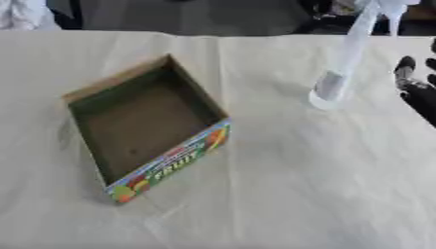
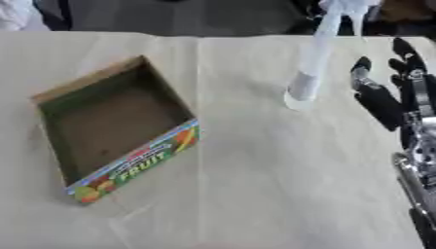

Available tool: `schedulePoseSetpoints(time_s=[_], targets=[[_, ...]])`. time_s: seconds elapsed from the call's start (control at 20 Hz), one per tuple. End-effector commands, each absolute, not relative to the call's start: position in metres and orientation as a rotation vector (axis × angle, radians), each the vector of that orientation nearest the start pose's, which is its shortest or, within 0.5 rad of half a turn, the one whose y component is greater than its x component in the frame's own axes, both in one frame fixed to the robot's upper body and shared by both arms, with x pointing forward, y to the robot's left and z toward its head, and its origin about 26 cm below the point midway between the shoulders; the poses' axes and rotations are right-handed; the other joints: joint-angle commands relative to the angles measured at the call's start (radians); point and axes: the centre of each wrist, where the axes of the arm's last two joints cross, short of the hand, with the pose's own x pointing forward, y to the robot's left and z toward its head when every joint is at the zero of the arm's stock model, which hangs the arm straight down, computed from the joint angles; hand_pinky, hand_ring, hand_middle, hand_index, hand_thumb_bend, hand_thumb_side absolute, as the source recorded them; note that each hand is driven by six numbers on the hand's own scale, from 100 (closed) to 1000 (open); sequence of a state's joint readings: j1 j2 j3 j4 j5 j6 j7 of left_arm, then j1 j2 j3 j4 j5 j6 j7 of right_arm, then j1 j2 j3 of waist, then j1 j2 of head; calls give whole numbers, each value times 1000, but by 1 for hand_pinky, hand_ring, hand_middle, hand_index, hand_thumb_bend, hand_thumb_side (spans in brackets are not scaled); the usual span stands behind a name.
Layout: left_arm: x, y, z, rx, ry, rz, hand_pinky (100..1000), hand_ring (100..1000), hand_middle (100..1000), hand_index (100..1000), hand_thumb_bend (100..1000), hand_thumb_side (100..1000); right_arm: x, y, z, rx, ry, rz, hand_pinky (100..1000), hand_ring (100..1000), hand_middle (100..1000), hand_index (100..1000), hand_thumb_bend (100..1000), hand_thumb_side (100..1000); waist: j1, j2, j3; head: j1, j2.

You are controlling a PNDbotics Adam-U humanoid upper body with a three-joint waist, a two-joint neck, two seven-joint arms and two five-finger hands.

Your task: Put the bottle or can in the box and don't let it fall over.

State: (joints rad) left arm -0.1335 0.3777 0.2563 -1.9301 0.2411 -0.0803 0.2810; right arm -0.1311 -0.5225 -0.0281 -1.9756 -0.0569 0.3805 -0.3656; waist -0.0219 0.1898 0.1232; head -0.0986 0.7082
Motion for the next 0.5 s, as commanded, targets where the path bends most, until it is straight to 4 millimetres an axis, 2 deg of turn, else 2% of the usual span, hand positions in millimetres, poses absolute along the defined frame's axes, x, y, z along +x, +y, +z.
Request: schedulePoseSetpoints(time_s=[0.05,0.2,0.25,0.3,0.35,0.5], targets=[[278,357,180,405,-2231,215,1000,687,760,798,606,312,279,-315,184,-631,-1785,118,1000,1000,1000,1000,100,463,0,-22,-1,3,-18],[278,357,179,404,-2229,216,1000,687,760,798,606,312,279,-315,186,-605,-1777,138,1000,1000,1000,1000,100,445,0,-21,-1,3,-19],[278,356,180,404,-2230,216,1000,687,760,798,606,312,279,-315,187,-599,-1770,142,1000,1000,1000,1000,100,463,0,-21,0,3,-18],[278,356,180,404,-2230,216,1000,687,760,798,602,316,279,-315,187,-591,-1761,147,1000,1000,1000,1000,100,432,0,-20,0,3,-19],[278,356,180,404,-2231,216,1000,687,760,798,606,312,280,-315,188,-582,-1753,151,1000,1000,1000,1000,100,460,-1,-20,1,3,-20],[278,356,180,404,-2232,215,1000,687,760,798,605,312,280,-314,190,-560,-1737,160,1000,1000,1000,1000,100,457,-1,-19,3,3,-23]])
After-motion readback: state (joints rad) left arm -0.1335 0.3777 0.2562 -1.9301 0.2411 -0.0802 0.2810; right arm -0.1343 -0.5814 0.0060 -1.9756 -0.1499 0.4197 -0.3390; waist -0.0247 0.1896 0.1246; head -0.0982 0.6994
